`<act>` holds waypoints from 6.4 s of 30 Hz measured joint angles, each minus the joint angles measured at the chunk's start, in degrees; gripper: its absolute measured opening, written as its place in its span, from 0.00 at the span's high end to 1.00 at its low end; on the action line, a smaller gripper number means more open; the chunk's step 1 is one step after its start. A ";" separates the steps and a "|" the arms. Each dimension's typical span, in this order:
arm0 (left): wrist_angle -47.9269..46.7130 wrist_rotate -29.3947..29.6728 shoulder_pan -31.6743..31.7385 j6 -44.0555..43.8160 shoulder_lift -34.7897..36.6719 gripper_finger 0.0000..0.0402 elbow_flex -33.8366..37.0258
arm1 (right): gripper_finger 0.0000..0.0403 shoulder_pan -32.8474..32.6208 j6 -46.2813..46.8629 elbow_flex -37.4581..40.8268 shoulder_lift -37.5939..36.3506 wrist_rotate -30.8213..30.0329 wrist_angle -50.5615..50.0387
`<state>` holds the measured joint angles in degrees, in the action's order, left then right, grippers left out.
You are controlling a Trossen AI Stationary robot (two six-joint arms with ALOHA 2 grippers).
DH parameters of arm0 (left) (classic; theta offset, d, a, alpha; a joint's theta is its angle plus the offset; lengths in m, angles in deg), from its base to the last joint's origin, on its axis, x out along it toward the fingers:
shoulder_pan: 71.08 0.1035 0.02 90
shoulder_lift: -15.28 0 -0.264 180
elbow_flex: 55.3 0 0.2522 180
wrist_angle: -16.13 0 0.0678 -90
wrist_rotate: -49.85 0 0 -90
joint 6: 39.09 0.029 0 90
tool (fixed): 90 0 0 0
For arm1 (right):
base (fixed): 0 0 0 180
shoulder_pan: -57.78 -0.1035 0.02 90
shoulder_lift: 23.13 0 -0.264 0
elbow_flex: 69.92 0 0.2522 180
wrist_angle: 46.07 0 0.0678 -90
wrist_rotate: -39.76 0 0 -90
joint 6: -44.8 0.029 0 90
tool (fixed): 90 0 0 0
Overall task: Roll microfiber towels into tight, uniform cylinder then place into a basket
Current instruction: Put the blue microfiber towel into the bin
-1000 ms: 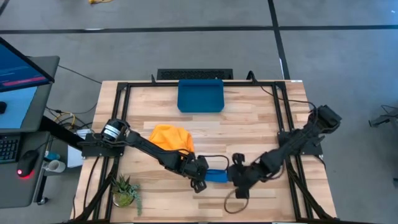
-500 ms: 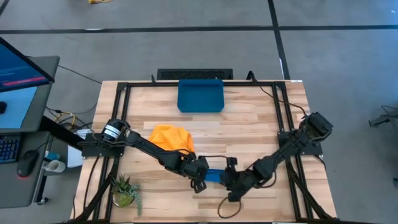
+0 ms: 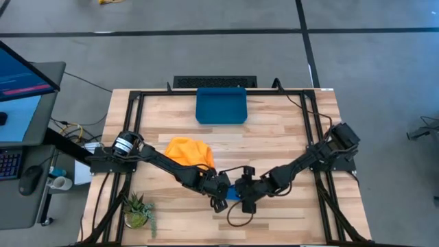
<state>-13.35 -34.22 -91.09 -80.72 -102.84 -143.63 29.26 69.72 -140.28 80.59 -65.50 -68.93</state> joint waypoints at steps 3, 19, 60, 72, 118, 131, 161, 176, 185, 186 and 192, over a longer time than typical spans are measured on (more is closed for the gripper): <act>0.07 -0.04 0.00 0.00 0.00 0.69 0.00 | 0.39 0.73 0.04 0.02 0.74 1.99 0.40; 0.37 -0.07 0.00 0.39 0.00 0.69 0.02 | 0.39 3.13 2.13 -0.16 4.55 5.16 3.54; -11.86 14.46 -4.90 8.39 8.44 0.69 0.49 | 0.89 3.50 3.90 0.06 4.45 12.80 1.18; -9.71 15.91 -4.70 1.76 15.45 0.69 11.25 | 0.90 3.11 3.15 0.04 4.21 12.40 0.59; -0.20 22.92 -4.10 4.09 37.90 0.69 24.44 | 0.89 40.44 -37.46 0.06 -18.17 13.82 5.72; -0.22 17.58 0.00 4.50 37.90 0.69 24.44 | 0.89 54.06 -45.20 0.06 -18.14 16.51 21.23; -4.57 17.92 0.98 5.05 37.86 0.69 24.41 | 0.89 57.79 -53.33 -19.51 10.72 25.71 -1.99; -4.52 17.99 0.96 4.74 37.86 0.69 24.41 | 0.87 56.75 -55.45 -20.22 11.82 25.69 -8.65; -4.57 17.97 0.97 5.05 37.86 0.69 24.41 | 0.65 56.24 -55.41 -20.20 11.80 25.69 -8.51; -4.55 17.97 0.96 5.05 37.86 0.69 24.41 | 0.62 56.29 -55.36 -20.18 11.80 25.67 -8.57; -5.95 17.94 0.98 5.55 37.86 0.69 24.41 | 0.47 56.26 -54.97 -20.18 10.87 25.37 -9.39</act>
<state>-19.31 -16.27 -90.11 -75.16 -64.99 -119.21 85.53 14.75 -160.45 91.47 -40.13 -78.32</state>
